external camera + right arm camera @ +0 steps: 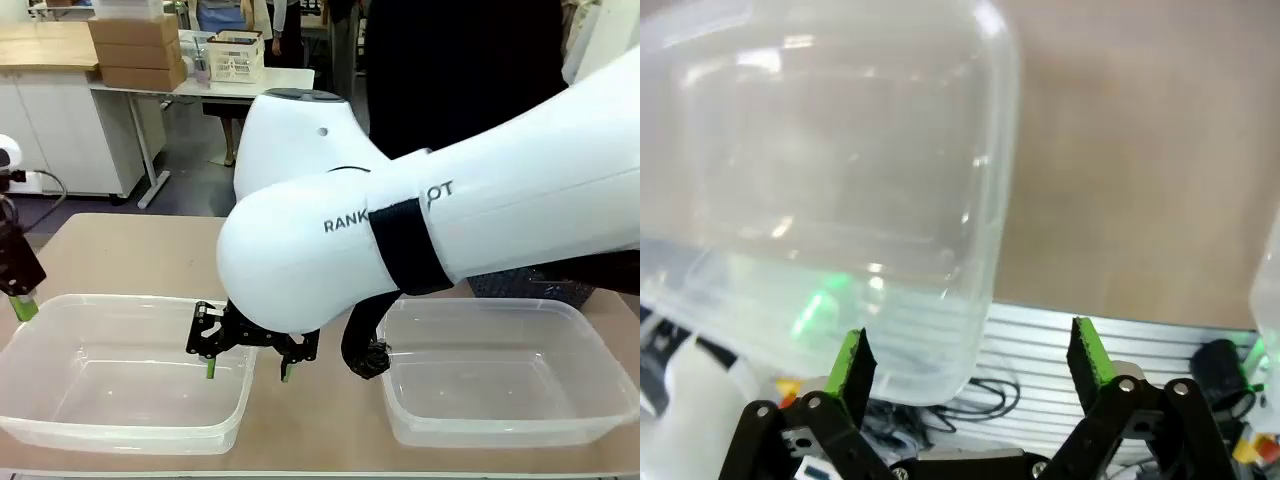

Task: Sort the waste into each basket.
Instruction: Pick up the Organizing box on the left side of the table and lift it.

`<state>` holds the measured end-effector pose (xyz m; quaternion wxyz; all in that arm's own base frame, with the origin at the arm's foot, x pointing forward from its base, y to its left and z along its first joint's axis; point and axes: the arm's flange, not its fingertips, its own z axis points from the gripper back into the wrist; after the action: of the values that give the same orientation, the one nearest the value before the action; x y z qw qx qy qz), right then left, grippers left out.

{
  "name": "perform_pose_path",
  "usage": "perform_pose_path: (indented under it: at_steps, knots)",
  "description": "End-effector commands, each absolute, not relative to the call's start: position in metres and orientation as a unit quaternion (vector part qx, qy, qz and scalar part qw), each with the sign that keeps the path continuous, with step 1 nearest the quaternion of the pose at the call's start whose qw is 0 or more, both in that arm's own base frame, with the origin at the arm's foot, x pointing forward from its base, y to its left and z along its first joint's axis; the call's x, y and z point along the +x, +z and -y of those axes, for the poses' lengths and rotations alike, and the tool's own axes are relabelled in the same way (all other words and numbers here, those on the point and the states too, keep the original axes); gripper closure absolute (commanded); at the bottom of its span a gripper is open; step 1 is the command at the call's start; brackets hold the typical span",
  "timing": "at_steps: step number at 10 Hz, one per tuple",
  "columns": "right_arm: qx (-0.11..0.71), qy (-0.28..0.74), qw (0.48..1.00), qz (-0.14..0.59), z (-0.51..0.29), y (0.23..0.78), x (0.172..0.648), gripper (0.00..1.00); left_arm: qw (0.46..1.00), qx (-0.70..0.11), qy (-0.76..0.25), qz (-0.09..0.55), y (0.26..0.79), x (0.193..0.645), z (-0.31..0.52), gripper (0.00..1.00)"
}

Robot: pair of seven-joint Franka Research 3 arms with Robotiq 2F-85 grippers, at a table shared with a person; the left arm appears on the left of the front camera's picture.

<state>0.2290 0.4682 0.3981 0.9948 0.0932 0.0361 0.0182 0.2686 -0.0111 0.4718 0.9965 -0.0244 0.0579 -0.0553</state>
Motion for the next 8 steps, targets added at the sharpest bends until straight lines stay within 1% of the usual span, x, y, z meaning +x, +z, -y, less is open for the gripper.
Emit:
perform_pose_path:
  at_steps: [1, 2, 5, 6, 7, 8]
  knots:
    - [0.114, 0.037, 0.992, -0.047, -0.467, 0.401, 0.224, 0.00, 0.979, -0.096, -0.064, -0.170, 0.368, 0.217, 0.001, 0.00]
    - [0.114, 0.037, 0.992, -0.047, -0.467, 0.401, 0.224, 0.00, 0.996, -0.024, -0.055, -0.058, 0.472, 0.269, 0.011, 0.00]
    - [0.114, 0.037, 0.992, -0.047, -0.467, 0.401, 0.224, 0.00, 0.996, -0.024, -0.055, -0.058, 0.472, 0.269, 0.011, 0.00]
    - [0.114, 0.037, 0.992, -0.047, -0.467, 0.401, 0.224, 0.00, 0.994, -0.040, -0.064, -0.076, 0.467, 0.272, 0.010, 0.00]
    - [0.103, 0.028, 0.993, -0.045, -0.471, 0.404, 0.223, 0.00, 0.998, -0.046, -0.043, -0.024, 0.450, 0.275, 0.005, 0.00]
    - [0.118, 0.037, 0.991, -0.053, -0.471, 0.401, 0.227, 0.00, 0.999, -0.031, -0.037, -0.021, 0.414, 0.278, 0.004, 0.00]
